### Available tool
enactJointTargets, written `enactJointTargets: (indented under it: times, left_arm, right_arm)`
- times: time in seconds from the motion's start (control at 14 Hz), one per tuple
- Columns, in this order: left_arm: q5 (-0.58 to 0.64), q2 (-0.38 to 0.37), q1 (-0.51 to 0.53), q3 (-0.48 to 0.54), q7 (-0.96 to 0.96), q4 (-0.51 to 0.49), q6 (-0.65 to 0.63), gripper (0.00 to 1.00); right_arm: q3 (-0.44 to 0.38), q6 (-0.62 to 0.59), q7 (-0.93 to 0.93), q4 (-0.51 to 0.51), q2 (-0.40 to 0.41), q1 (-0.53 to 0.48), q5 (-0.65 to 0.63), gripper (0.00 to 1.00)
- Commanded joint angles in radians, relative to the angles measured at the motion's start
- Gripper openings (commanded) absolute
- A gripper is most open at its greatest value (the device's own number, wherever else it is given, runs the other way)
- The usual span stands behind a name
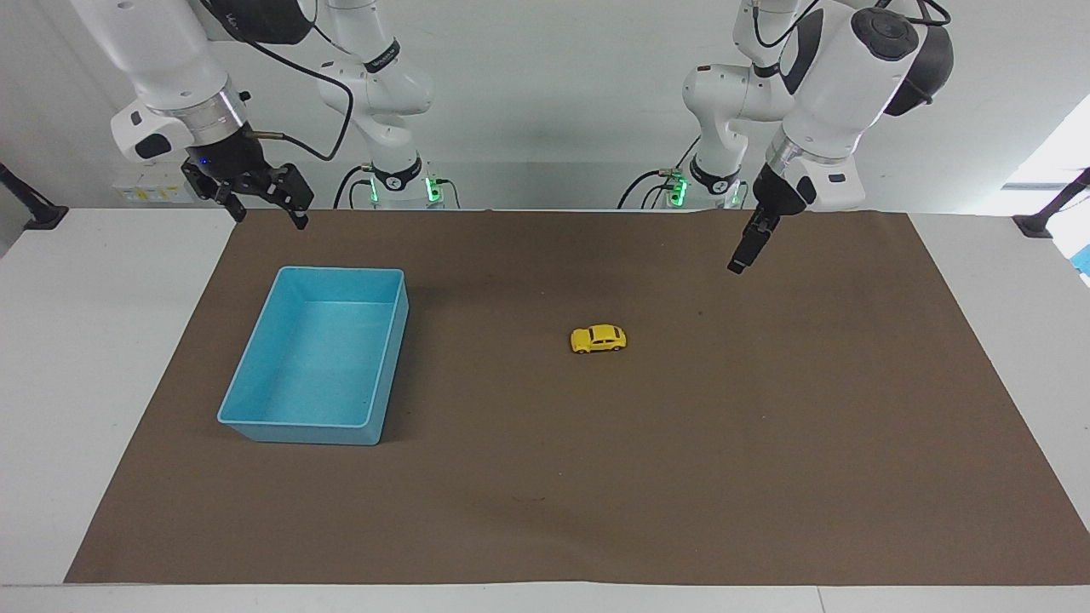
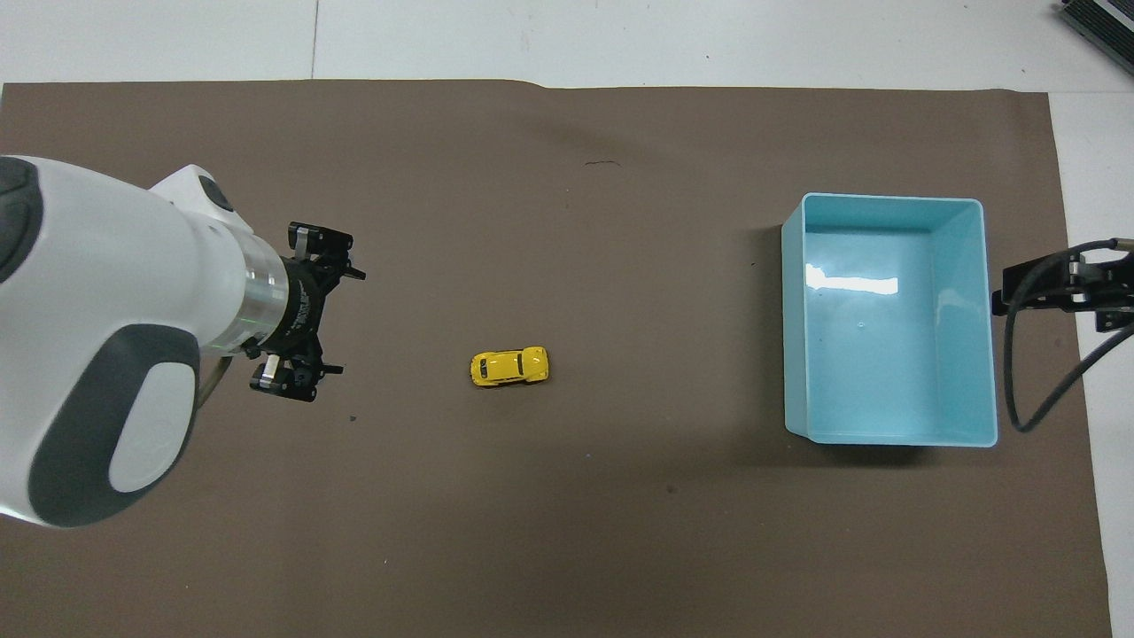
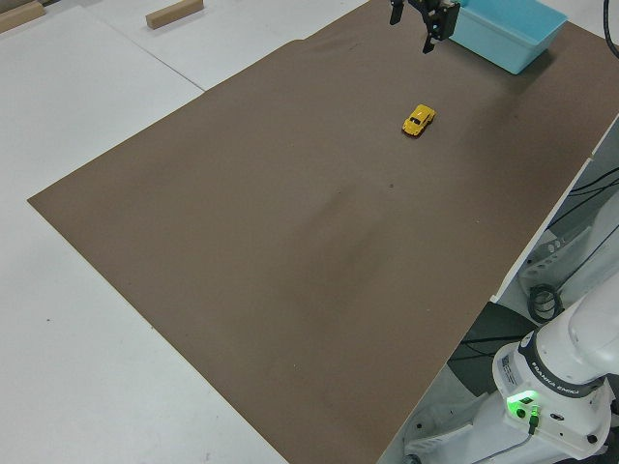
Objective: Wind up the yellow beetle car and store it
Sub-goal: 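Move the left gripper over the yellow toy car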
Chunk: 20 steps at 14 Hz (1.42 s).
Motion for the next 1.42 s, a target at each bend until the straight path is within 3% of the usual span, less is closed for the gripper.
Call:
enactJointTargets:
  times: [0.0, 0.21, 0.36, 0.71, 1.07, 1.35]
  left_arm:
    - [-0.006, 0.044, -0.085, 0.017, -0.187, -0.013, 0.041, 1.00]
    - [0.005, 0.078, -0.139, 0.017, -0.315, -0.013, 0.041, 1.00]
    - [0.069, 0.159, -0.183, 0.017, -0.416, -0.009, 0.050, 1.00]
    - [0.085, 0.254, -0.223, 0.016, -0.605, -0.041, 0.179, 1.00]
    - [0.085, 0.274, -0.243, 0.016, -0.671, -0.110, 0.331, 1.00]
    - [0.091, 0.335, -0.262, 0.017, -0.687, -0.116, 0.369, 1.00]
  right_arm:
    - [0.007, -0.009, -0.009, 0.014, 0.007, -0.008, 0.011, 1.00]
    - [0.007, -0.009, -0.009, 0.014, 0.007, -0.008, 0.011, 1.00]
    - [0.007, -0.009, -0.009, 0.014, 0.007, -0.008, 0.011, 1.00]
    - [0.007, -0.009, -0.009, 0.014, 0.008, -0.008, 0.013, 1.00]
    - [0.007, -0.009, -0.009, 0.014, 0.008, -0.008, 0.011, 1.00]
    - [0.007, -0.009, -0.009, 0.014, 0.007, -0.008, 0.013, 1.00]
